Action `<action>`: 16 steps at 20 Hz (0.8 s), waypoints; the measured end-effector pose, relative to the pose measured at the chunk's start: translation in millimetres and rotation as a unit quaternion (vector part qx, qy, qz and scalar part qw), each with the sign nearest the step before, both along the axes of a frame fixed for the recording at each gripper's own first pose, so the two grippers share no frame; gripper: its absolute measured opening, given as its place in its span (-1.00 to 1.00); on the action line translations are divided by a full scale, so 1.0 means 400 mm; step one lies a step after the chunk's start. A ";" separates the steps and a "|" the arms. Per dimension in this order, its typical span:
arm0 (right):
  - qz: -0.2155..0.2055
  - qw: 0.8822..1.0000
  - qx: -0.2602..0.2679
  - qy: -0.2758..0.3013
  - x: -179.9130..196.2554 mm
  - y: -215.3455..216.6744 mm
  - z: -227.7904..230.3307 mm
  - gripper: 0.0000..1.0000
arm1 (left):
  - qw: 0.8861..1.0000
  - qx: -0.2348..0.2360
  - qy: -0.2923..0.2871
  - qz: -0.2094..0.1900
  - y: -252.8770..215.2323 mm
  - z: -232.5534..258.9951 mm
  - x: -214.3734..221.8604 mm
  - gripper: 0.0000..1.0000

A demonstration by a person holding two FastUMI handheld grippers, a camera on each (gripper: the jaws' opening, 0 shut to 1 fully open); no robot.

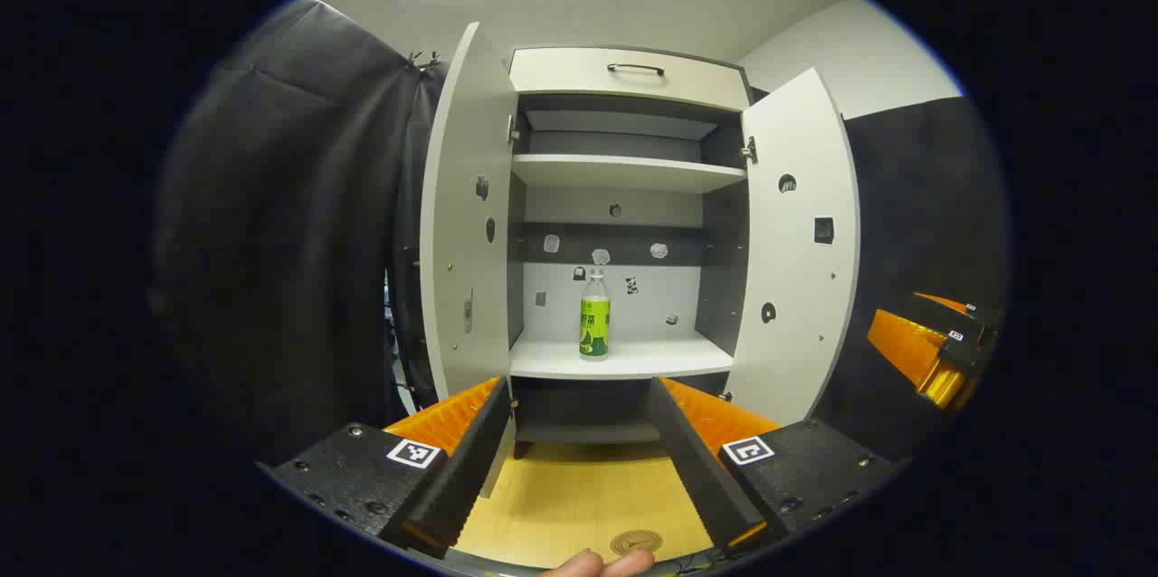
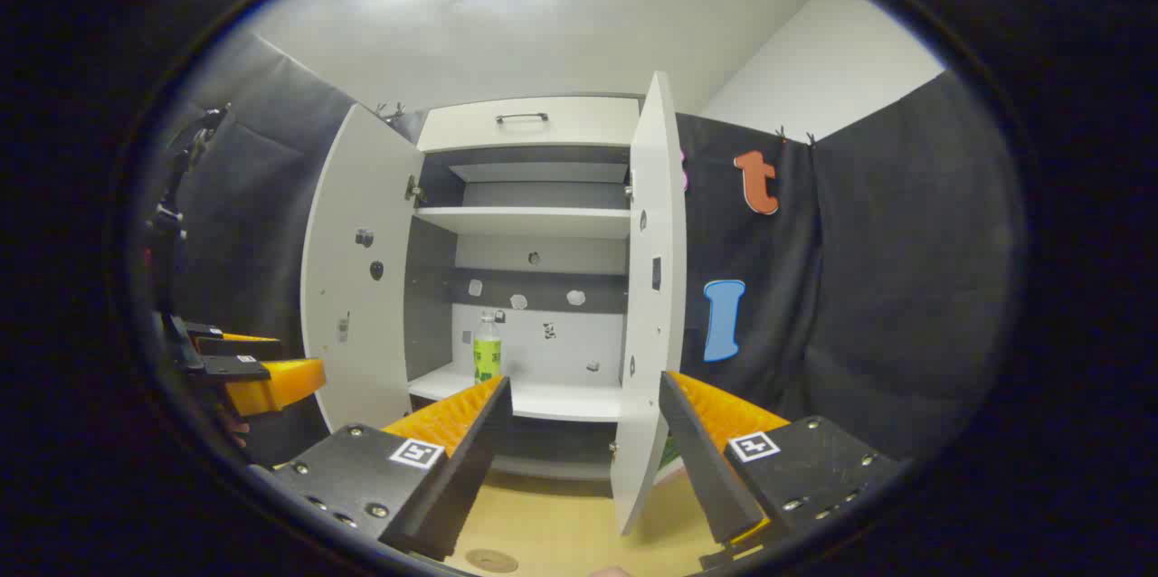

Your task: Grasp the bottle in the cabinet with the left hand and place it on the coaster, then close the right door with the right hand and the left door with the left hand.

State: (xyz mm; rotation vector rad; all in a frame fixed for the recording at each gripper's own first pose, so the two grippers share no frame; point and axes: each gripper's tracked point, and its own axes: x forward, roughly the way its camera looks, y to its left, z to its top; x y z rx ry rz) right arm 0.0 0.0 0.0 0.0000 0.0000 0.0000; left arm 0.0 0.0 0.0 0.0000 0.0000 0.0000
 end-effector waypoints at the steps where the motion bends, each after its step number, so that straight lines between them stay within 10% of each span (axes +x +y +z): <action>1: 0.000 1.000 -0.001 -0.004 -0.003 -0.002 0.006 0.97 | 1.000 0.004 -0.008 0.001 -0.001 0.011 -0.002 0.94; 16: -0.001 1.000 0.027 0.009 0.063 0.052 -0.006 0.97 | 1.000 -0.007 0.002 -0.009 0.035 -0.014 0.086 0.94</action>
